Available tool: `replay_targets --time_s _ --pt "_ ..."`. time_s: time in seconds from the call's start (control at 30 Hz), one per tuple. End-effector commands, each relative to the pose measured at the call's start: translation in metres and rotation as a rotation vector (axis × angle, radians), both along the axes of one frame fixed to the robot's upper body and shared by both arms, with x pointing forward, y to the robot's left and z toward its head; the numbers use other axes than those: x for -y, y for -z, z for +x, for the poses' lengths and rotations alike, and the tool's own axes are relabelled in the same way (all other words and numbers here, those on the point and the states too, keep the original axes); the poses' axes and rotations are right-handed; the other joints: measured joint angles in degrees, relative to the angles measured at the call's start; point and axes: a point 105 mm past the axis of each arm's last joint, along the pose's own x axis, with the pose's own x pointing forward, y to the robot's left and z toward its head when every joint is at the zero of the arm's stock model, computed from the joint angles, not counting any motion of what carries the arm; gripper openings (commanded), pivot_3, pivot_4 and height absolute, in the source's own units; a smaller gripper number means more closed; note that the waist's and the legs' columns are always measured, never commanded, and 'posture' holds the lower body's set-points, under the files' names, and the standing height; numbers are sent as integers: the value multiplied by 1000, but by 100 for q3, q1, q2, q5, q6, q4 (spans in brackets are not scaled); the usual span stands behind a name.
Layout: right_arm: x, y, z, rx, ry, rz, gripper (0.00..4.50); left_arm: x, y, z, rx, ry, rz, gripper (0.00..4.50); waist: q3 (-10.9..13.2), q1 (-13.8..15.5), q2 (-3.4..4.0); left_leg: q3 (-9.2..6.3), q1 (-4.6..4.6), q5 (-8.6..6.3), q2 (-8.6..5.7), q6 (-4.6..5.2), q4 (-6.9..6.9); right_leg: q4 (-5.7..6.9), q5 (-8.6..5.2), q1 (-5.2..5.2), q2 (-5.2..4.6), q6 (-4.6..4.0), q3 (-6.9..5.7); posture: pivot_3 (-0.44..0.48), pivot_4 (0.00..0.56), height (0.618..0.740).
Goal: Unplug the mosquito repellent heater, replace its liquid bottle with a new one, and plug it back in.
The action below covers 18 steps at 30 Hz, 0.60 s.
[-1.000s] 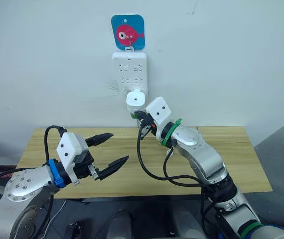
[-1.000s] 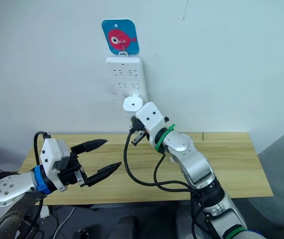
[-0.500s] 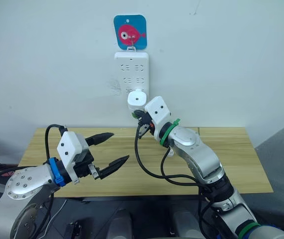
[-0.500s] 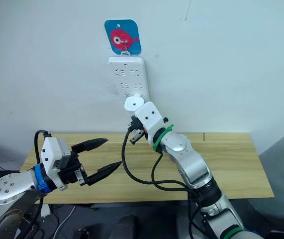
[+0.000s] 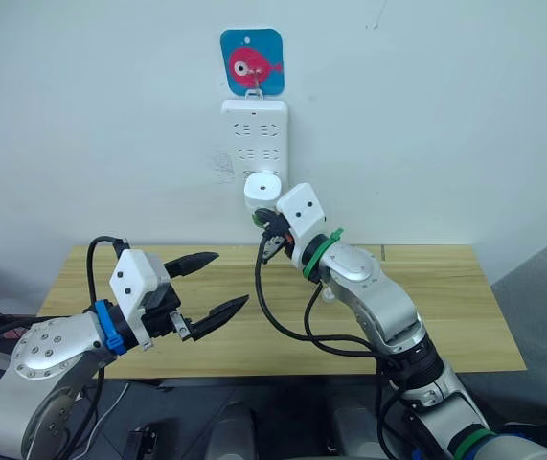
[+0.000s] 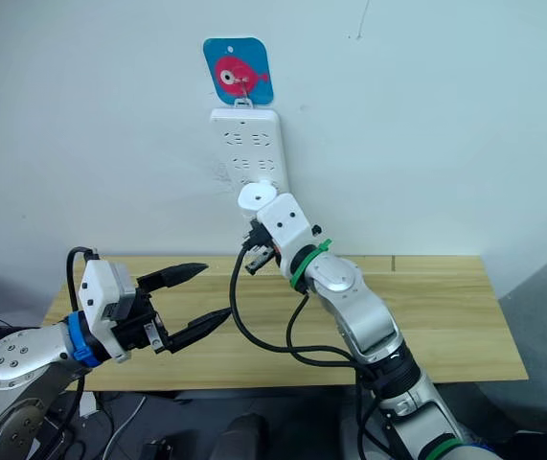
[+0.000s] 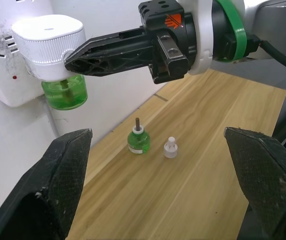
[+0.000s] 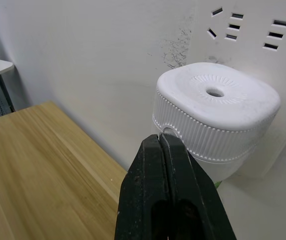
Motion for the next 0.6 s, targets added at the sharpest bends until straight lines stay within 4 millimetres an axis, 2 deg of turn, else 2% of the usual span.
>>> replay_targets --time_s 0.03,0.17,0.37,0.47,0.57,0.6 --pt "11 -24 -5 44 -50 53 25 1 -5 0 21 7 -4 4500 0 9 0 0 0 0 0 0 0 0 0 0 0 0 0 -16 149 725" --pt "7 -21 -34 62 -224 -2 25 -6 -3 3 16 -14 -5 4500 0 -1 0 1 -4 0 0 0 -3 -7 0 -1 0 0 -1 -21 141 725" --pt "19 -18 -52 84 -300 -57 25 -18 3 11 44 -33 58 4500 0 -26 0 -1 -4 -1 3 1 -10 -7 -5 -4 1 -8 -5 -31 130 725" --pt "42 -11 -58 96 -315 -160 25 -41 17 11 8 -18 172 4500 -1 -30 0 1 -3 -1 2 1 -9 -7 -5 -4 1 -8 -4 -42 120 725" --pt "73 -1 -58 49 -287 -263 565 -69 21 16 -17 -20 261 4500 -2 -10 -2 -2 -6 -1 1 1 -10 -12 -8 -4 1 -12 -10 -43 107 725" --pt "79 0 -59 28 -283 -275 931 -74 21 19 -18 -33 262 4500 -3 -8 -2 -1 -6 -1 0 1 -8 -14 -8 -4 0 -12 -10 -43 107 725"
